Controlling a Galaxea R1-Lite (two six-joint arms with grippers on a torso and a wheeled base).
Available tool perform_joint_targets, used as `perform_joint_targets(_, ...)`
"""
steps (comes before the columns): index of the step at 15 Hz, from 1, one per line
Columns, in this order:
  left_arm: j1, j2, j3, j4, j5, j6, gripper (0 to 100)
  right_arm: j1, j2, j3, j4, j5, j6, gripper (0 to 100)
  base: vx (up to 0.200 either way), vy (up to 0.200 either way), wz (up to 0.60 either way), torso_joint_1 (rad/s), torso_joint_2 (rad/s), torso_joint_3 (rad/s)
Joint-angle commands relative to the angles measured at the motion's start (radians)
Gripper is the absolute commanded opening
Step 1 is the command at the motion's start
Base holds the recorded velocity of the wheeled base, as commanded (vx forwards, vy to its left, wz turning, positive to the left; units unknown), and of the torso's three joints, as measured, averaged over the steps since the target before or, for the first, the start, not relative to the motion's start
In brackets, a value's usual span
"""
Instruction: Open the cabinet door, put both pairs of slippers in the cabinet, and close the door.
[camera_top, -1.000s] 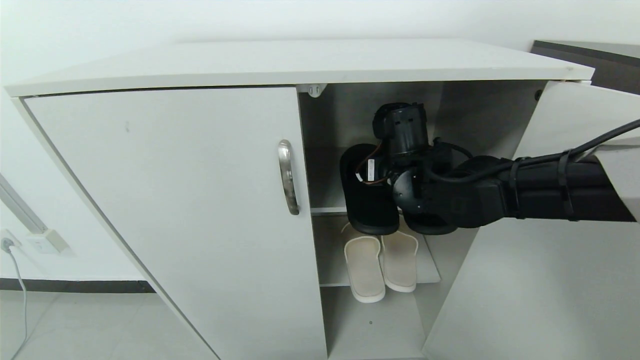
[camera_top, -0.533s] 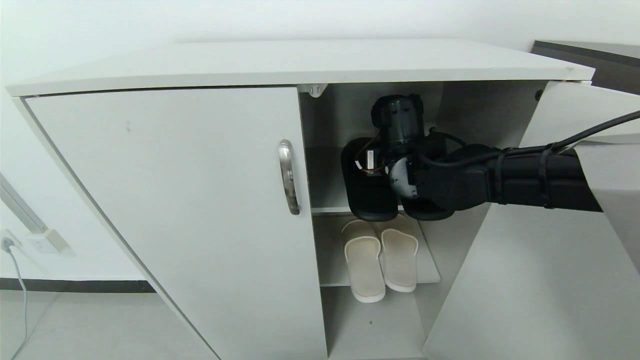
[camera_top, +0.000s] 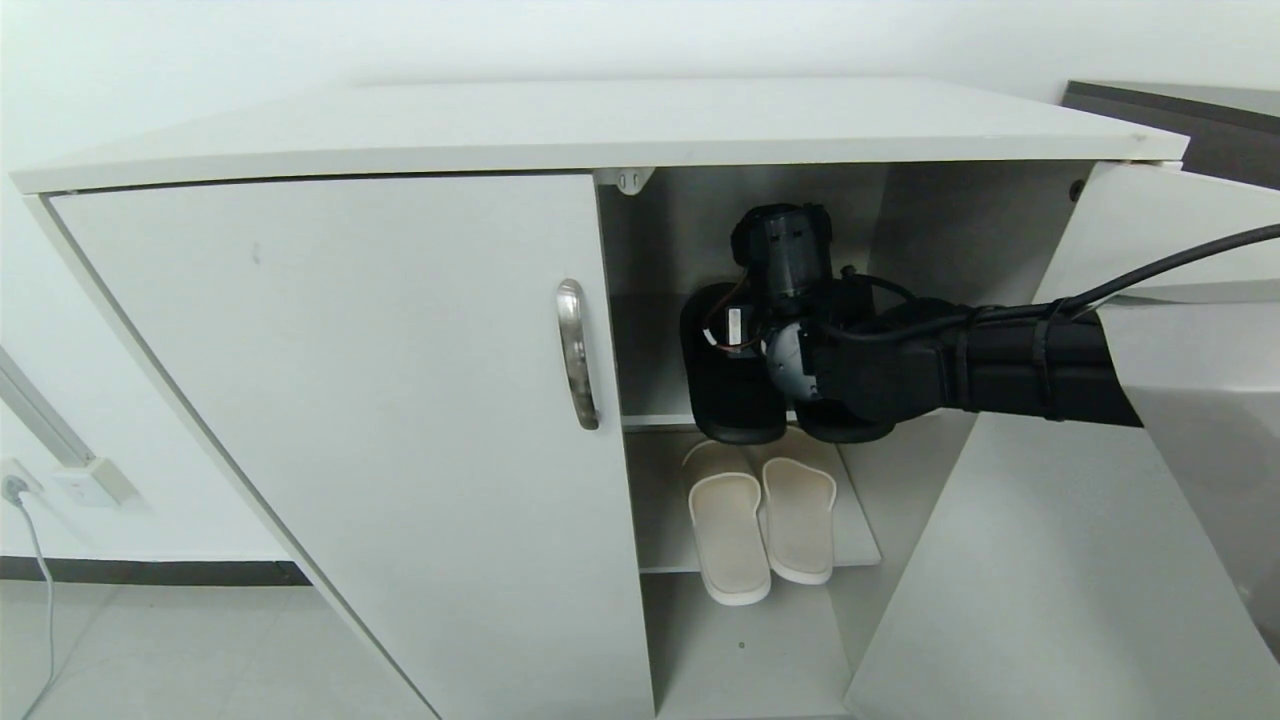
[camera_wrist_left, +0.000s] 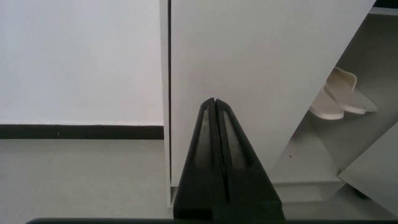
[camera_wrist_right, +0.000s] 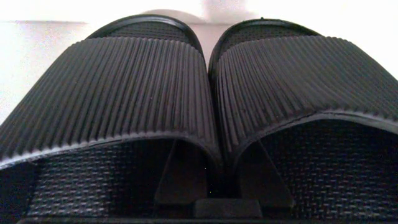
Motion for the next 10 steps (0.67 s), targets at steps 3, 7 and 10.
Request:
perform_joint_targets(3, 0.000, 0.000, 0.000, 0.000, 0.000, 0.000, 0, -0.001, 0.007, 0.003, -0.001, 0.000, 0.005, 100, 0.000, 0.000, 0.00, 0.000, 0.00, 0.000)
perform_joint_targets(7, 0.000, 0.000, 0.000, 0.000, 0.000, 0.000, 0, 0.013, -0.036, 0.069, -0.001, 0.000, 0.021, 100, 0.000, 0.000, 0.00, 0.000, 0.00, 0.000)
perform_joint_targets(10, 0.000, 0.000, 0.000, 0.000, 0.000, 0.000, 0, 0.036, -0.093, 0.150, -0.007, -0.003, 0.037, 100, 0.000, 0.000, 0.00, 0.000, 0.00, 0.000)
